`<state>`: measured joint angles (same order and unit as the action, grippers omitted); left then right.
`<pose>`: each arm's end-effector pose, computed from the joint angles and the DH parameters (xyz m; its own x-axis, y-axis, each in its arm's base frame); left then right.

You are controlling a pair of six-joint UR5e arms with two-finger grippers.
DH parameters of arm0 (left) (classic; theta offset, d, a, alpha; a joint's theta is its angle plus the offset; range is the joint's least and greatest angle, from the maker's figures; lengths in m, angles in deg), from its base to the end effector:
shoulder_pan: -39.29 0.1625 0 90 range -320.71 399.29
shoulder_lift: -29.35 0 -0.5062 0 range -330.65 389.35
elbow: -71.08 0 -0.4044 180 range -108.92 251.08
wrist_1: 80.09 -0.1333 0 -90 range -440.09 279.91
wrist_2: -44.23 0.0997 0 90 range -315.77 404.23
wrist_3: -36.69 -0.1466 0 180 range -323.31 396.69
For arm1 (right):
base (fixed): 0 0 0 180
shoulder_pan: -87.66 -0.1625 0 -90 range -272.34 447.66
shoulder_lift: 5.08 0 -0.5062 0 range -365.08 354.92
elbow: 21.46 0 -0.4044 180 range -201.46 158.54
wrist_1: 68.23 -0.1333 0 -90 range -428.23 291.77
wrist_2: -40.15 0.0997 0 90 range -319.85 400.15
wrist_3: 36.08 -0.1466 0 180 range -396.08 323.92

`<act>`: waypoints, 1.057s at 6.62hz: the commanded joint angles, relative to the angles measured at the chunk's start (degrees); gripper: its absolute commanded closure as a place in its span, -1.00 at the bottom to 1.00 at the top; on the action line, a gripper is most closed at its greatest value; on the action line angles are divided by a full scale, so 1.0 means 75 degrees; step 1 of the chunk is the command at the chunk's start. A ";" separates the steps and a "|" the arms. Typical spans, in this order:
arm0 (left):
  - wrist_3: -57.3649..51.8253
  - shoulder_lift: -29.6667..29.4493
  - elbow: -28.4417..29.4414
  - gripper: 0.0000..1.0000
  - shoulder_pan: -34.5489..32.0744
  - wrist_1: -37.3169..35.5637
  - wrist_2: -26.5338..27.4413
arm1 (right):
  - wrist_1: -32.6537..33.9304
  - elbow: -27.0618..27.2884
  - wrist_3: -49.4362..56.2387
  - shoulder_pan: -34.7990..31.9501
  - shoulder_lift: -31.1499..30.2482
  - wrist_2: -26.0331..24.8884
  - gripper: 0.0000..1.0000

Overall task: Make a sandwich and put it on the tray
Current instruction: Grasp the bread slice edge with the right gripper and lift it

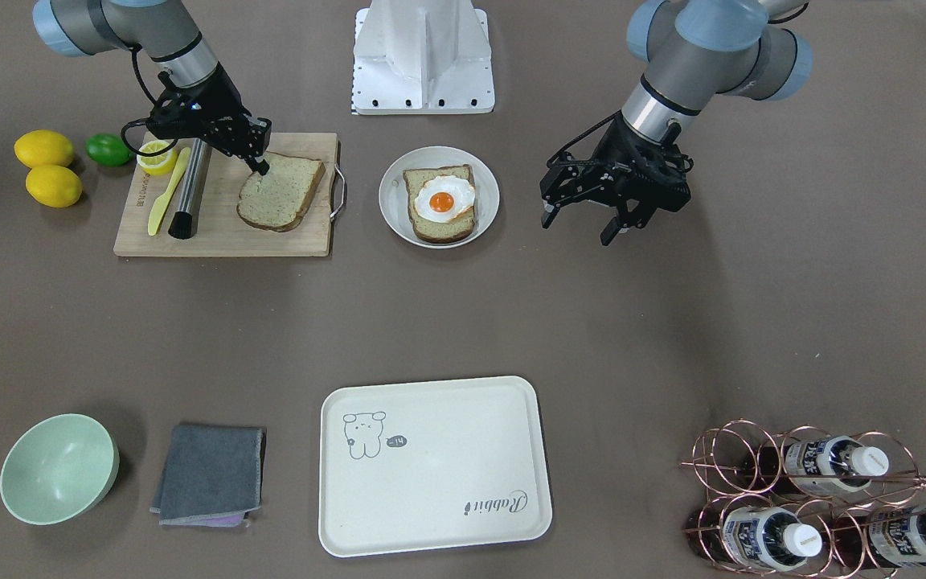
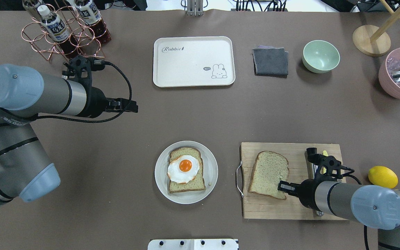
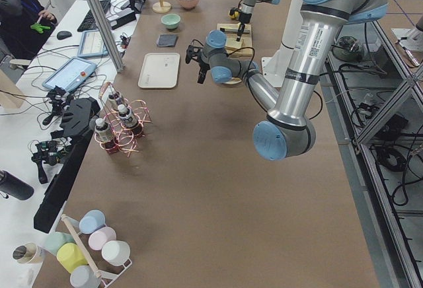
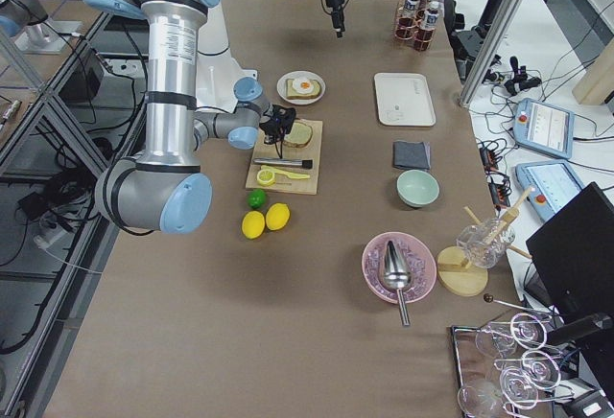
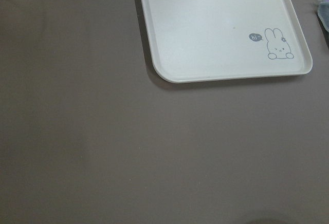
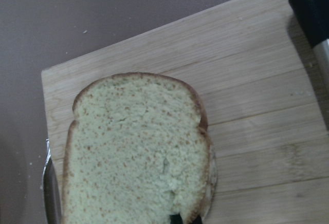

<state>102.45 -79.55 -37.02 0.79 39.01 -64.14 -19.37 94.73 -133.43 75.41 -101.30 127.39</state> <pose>0.4580 -0.4756 0.3633 0.4391 0.1486 -0.8861 0.2029 0.9443 0.2589 -0.4604 -0.2436 0.5111 0.4359 0.2254 0.8713 -0.3115 0.9461 -0.0889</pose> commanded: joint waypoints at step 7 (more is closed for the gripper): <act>0.0009 0.0117 -0.0645 -0.96 -0.0035 -0.0012 -0.0012 | -0.0070 -0.0007 0.0230 -0.1929 0.1561 0.2736 1.00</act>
<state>102.73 -78.67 -41.63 0.56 38.92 -64.22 -19.98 97.12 -131.72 61.18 -93.49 147.20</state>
